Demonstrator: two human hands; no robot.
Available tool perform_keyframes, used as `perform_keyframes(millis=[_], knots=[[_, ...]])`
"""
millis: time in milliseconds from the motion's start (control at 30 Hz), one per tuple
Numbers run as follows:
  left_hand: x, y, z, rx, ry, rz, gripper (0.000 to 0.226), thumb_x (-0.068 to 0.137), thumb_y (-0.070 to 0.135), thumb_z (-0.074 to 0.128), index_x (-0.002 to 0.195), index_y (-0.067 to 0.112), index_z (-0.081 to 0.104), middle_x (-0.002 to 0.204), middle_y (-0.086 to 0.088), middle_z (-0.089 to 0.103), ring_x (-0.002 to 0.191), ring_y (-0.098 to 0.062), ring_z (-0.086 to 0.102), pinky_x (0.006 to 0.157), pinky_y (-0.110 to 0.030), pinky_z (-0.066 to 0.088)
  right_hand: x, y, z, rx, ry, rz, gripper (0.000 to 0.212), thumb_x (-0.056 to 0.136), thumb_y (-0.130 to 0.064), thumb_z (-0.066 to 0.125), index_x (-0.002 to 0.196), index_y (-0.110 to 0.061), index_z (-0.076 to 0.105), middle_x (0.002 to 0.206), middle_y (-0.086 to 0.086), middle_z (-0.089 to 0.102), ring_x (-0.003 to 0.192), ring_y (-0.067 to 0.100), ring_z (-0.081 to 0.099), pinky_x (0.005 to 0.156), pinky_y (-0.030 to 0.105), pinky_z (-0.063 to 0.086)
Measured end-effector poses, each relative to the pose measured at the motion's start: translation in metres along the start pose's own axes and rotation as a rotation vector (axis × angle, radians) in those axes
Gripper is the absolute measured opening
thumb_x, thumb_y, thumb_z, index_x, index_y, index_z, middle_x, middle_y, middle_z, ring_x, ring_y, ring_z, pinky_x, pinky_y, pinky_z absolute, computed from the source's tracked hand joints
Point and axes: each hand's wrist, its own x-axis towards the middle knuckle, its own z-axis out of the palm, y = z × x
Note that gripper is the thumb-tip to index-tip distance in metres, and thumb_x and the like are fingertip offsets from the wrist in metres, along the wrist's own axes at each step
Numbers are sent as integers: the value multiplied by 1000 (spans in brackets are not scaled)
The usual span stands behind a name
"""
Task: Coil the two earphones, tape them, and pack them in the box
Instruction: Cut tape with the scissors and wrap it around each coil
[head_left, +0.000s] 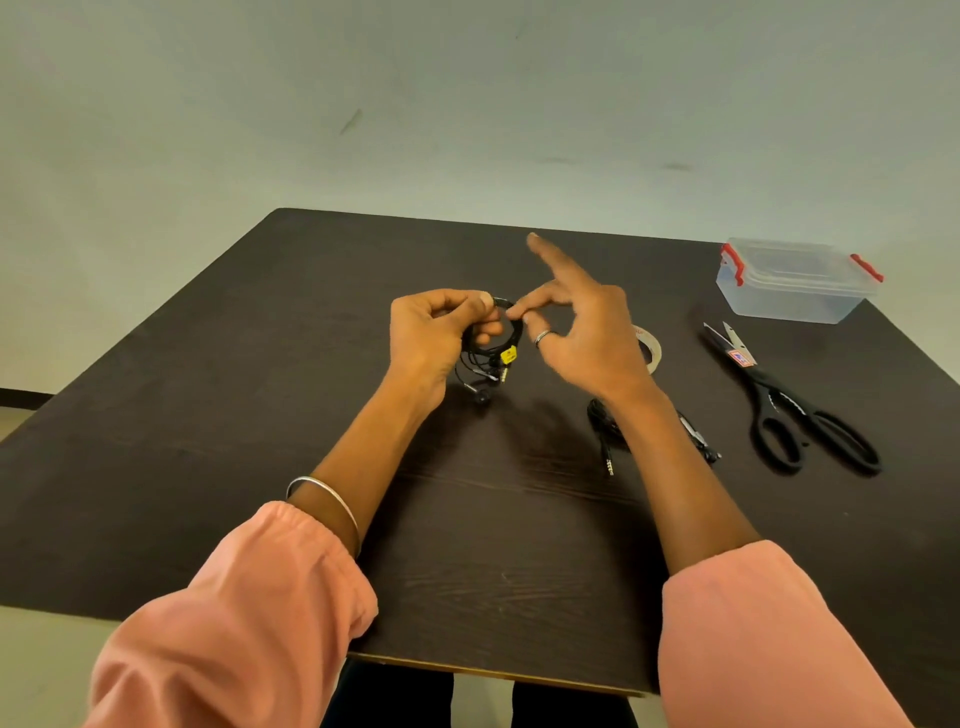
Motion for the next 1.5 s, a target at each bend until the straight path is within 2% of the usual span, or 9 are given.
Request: perform_keyframes(millis=[133,400,533,767,833,1033,1200,1333,1500], knots=[[0,-1,3,68,-16,66,9,85,9,71,89,1,72,77,-14,73,69,-22,71,66,-28,58,2,0,1,193,140,218,27,88,-13,68,114,-11,68,88,-12,68,82,-4,63,73,10,48],[-2,0,2,218,-65,168,6,86,9,68,90,6,72,79,-12,74,70,-21,71,67,-28,58,-1,2,7,86,-24,228,18,84,-12,72,101,-10,73,85,2,73,77,11,69,72,21,57],[-6,-1,8,388,-52,257,5,87,9,68,87,10,74,74,-4,73,66,-14,71,66,-26,59,0,3,12,-253,-65,153,17,81,-12,68,97,-7,69,84,7,70,75,22,64,72,40,54],[-4,3,12,321,1,193,9,88,12,68,85,7,75,72,-9,73,65,-21,72,67,-36,61,-2,4,31,-737,153,-176,16,77,-2,72,90,2,62,72,14,65,59,30,64,65,43,51],[-2,2,10,288,-13,168,8,87,12,69,85,7,75,73,-11,73,67,-24,72,68,-38,60,-1,5,32,-644,185,-149,23,79,-2,70,100,4,63,78,16,67,65,32,66,67,45,52],[1,-4,2,300,-65,161,6,87,6,68,84,9,73,75,-10,73,68,-22,71,67,-34,59,-5,-6,20,161,29,479,71,86,-5,67,146,-20,31,84,4,68,77,14,65,72,19,51],[2,-5,-1,303,-87,184,7,86,6,68,86,11,72,75,-8,73,67,-20,70,66,-31,58,1,-4,16,661,64,798,69,83,1,69,142,-20,39,85,5,71,93,21,68,87,39,51],[3,-5,-1,277,-85,189,8,87,5,67,87,12,72,77,-9,73,70,-23,71,67,-30,58,0,-2,12,906,94,878,56,84,5,65,133,-17,49,78,2,72,87,20,67,74,39,46],[2,-5,0,262,-86,167,7,89,7,66,86,9,72,74,-12,72,67,-22,70,64,-30,57,-1,-6,17,791,188,758,54,82,9,65,127,-18,51,79,3,72,82,18,68,78,36,53]])
